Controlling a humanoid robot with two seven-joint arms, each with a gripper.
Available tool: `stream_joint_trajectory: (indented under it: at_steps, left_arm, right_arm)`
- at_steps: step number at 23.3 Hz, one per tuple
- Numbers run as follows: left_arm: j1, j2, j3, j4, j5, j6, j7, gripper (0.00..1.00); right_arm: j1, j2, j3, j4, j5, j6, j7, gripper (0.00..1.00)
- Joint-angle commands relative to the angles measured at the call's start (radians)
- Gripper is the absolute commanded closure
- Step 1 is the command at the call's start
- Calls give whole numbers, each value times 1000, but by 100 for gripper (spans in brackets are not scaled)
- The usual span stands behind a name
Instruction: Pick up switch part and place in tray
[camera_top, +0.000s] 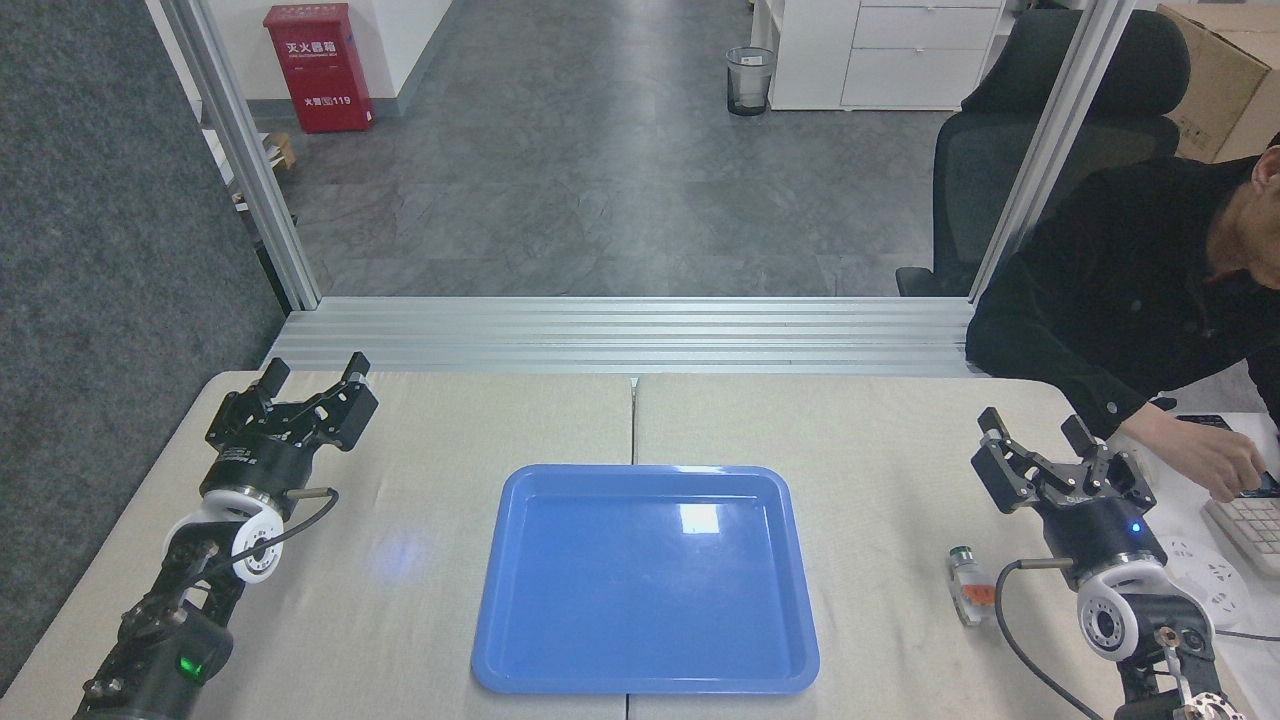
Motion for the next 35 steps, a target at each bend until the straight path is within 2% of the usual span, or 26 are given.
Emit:
stream_joint_trajectory:
  at_steps: [1,10,13,17,19,23,26,30,35]
  left_arm:
    - [0,0,0,0,0,1,0,0]
    - [0,0,0,0,0,1,0,0]
    - [0,0,0,0,0,1,0,0]
    - [0,0,0,0,0,1,0,0]
    - [0,0,0,0,0,1,0,0]
    - [0,0,0,0,0,1,0,0]
    - [0,0,0,0,0,1,0,0]
    - [1,0,0,0,0,-1,0,0]
    - [1,0,0,0,0,1,0,0]
  right_arm:
    - [1,3,-2,-4,0,0,1,0]
    - [4,8,1,-4,3,1,1,0]
    - [48,24,12,-5,5,1,21,0]
    - [65,57,39,-11,11,33,125,0]
    - [102,75,65,-11,20,76,171,0]
    - [176,71,81,-31,72,93,166,1]
    - [208,75,86,-31,75,93,166,3]
    - [216,94,87,18,89,95,173,3]
    - [219,83,87,64,91,93,168,9]
